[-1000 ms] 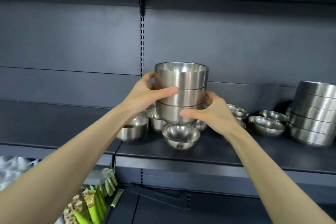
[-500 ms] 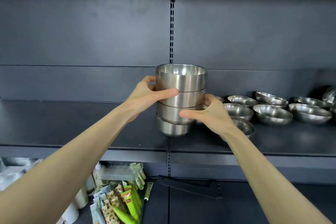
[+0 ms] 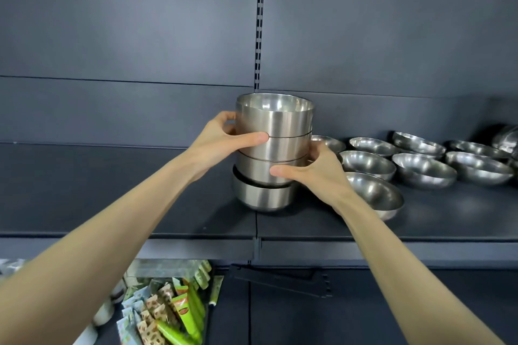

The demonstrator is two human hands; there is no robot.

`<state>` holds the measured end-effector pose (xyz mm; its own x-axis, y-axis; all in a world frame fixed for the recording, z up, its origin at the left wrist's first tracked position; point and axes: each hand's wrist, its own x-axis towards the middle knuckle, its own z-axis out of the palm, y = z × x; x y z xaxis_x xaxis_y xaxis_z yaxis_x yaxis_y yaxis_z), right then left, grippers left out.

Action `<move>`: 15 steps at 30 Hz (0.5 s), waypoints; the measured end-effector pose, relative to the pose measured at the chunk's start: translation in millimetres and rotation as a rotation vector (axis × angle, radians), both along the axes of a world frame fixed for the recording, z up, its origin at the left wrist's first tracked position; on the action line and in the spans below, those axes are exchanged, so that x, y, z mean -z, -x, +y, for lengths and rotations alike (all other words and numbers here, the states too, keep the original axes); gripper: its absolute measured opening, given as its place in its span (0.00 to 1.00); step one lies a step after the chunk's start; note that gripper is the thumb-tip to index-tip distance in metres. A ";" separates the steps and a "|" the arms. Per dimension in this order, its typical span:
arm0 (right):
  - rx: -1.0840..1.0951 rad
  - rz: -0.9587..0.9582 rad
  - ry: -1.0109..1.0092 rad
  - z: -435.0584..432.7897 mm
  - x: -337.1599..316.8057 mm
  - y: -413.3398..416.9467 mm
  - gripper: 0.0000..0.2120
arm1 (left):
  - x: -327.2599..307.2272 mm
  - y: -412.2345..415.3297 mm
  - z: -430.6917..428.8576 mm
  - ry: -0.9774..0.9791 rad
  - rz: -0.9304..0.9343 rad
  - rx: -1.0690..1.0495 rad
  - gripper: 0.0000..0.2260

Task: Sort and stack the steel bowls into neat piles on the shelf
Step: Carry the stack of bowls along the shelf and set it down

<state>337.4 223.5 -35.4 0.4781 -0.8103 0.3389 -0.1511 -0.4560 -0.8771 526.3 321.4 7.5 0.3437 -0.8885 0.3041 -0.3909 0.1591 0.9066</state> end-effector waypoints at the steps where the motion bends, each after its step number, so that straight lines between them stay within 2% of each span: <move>1: 0.010 -0.002 0.005 1.1 1.7 -0.9 0.46 | 1.5 -2.0 -0.5 0.000 0.001 0.005 0.41; 5: 0.054 0.005 -0.010 8.8 7.2 -5.8 0.50 | 6.1 -9.3 -0.5 -0.007 -0.005 0.035 0.39; 10: 0.097 0.026 -0.025 18.9 10.0 -9.5 0.50 | 11.3 -18.3 -1.9 -0.016 -0.006 0.074 0.38; 15: 0.138 0.079 -0.021 28.7 12.5 -11.6 0.60 | 14.7 -22.5 -4.9 -0.020 -0.015 0.135 0.40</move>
